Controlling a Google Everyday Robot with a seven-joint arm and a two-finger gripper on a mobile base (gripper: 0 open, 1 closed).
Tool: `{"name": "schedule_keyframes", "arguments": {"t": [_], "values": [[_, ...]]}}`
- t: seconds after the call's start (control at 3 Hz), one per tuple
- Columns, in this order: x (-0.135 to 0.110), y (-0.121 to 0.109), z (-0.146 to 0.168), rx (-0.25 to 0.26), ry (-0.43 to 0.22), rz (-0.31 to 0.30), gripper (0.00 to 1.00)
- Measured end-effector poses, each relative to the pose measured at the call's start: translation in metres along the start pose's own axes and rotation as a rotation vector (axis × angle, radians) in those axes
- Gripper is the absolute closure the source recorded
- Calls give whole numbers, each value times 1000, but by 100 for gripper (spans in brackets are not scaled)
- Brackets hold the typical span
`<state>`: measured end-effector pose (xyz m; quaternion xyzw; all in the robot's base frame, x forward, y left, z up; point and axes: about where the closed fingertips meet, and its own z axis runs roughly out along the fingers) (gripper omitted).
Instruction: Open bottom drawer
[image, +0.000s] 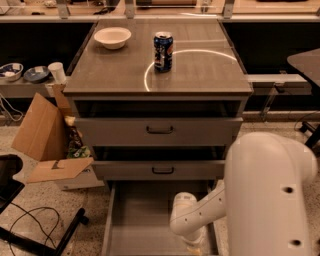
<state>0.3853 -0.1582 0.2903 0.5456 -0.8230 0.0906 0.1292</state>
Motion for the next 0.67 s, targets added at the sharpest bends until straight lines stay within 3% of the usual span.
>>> {"name": "schedule_keyframes", "arguments": {"t": [0.33, 0.67], "values": [[39, -15, -53, 8, 24, 261, 0], [59, -15, -74, 14, 12, 404, 0]]}}
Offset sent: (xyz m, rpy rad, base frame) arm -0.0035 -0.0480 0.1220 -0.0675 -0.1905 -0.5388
